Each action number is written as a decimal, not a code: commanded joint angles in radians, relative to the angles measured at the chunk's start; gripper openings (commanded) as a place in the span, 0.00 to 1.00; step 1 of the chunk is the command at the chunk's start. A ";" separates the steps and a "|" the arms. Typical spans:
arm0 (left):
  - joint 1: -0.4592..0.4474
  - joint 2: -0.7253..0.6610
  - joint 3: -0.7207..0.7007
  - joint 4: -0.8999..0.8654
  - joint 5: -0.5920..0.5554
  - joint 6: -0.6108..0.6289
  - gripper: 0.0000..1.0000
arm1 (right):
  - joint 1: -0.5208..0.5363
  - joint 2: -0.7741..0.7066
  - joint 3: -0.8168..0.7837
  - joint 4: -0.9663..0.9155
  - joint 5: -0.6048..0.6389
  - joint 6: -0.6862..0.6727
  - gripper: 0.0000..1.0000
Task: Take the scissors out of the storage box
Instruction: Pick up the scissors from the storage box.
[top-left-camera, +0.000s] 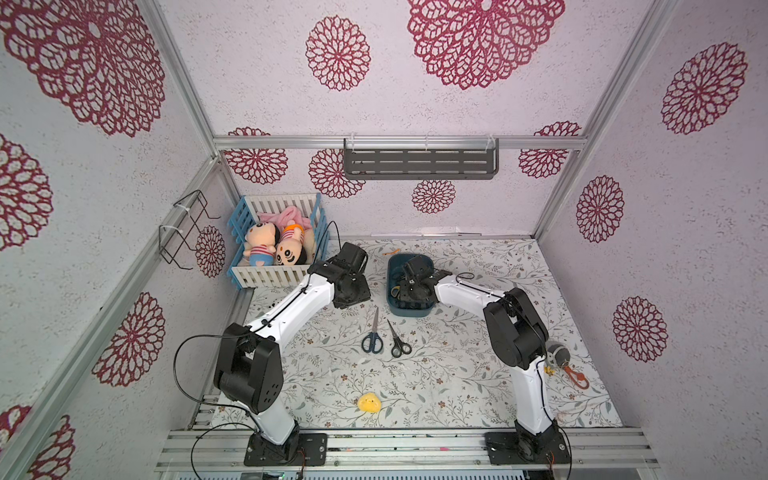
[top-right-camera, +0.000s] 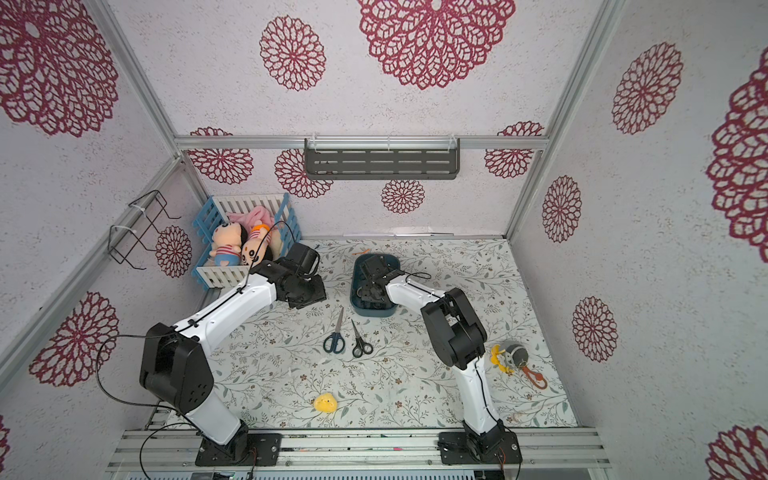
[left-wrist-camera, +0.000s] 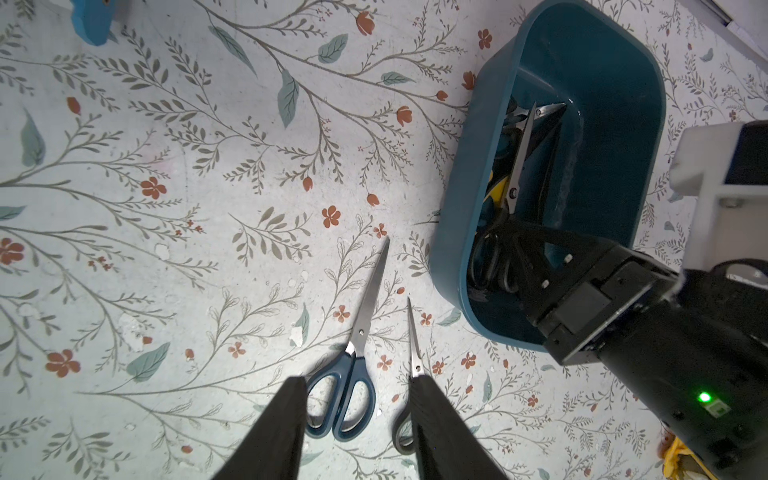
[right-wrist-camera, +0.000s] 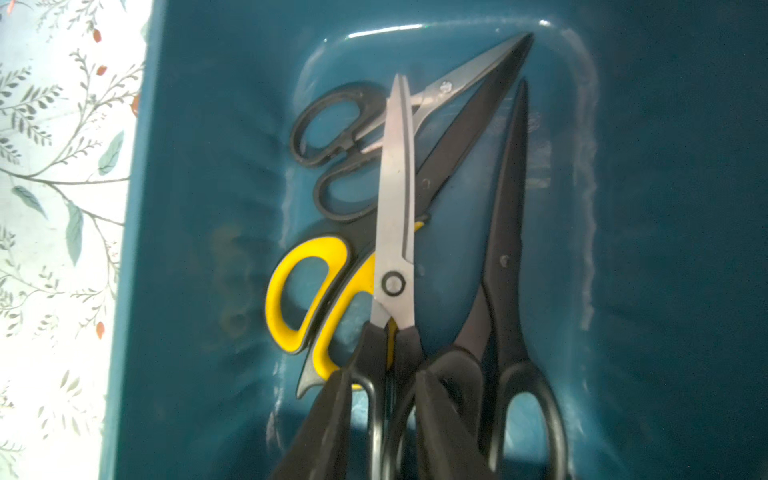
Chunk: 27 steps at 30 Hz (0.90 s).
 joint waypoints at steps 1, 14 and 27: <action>0.013 0.006 0.022 -0.011 -0.003 0.018 0.42 | -0.004 0.008 -0.005 0.024 -0.026 0.031 0.30; 0.031 0.006 0.026 -0.011 0.001 0.024 0.42 | -0.013 -0.005 0.035 -0.024 -0.047 0.073 0.30; 0.048 -0.015 -0.004 -0.008 0.002 0.027 0.42 | -0.027 0.036 0.014 0.008 -0.068 0.093 0.08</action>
